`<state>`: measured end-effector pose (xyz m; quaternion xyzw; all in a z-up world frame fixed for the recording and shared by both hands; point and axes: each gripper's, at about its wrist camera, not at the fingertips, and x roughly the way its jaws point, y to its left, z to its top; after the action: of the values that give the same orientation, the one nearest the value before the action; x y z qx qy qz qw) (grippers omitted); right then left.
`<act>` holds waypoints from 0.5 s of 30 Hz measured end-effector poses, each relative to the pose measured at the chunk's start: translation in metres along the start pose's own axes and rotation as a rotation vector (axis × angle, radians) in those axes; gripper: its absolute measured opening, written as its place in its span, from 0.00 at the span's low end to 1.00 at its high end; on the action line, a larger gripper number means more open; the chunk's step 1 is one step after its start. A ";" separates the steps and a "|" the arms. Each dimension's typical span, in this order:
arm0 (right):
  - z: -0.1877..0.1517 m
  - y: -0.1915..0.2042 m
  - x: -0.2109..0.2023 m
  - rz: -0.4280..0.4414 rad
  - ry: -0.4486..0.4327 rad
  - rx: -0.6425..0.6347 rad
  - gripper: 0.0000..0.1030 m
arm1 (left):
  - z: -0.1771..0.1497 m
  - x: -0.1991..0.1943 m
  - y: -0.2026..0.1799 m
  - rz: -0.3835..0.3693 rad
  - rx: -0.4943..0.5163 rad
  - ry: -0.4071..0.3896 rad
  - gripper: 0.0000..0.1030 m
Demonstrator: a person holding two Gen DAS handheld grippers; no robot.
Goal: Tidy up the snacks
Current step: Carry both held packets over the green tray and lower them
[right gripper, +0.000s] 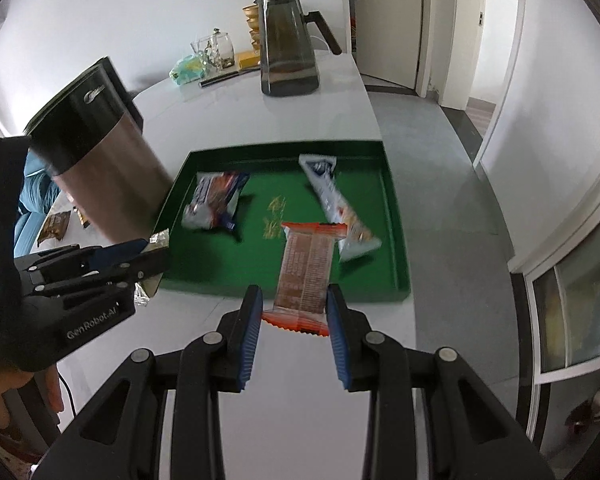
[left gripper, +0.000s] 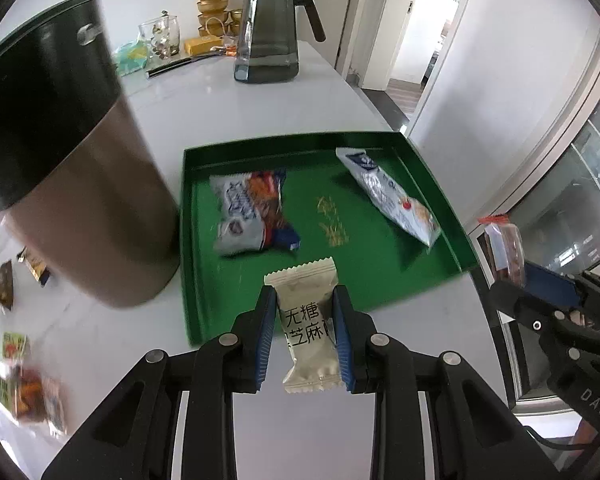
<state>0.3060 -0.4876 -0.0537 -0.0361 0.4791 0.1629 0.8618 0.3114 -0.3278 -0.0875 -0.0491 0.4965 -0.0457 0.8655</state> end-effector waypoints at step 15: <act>0.061 -0.014 0.098 0.063 0.109 -0.028 0.00 | 0.053 0.076 0.009 0.038 -0.024 0.048 0.23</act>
<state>0.4074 -0.4631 -0.1040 -0.0420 0.5240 0.1946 0.8281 0.3958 -0.3269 -0.1273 -0.0490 0.5185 -0.0246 0.8533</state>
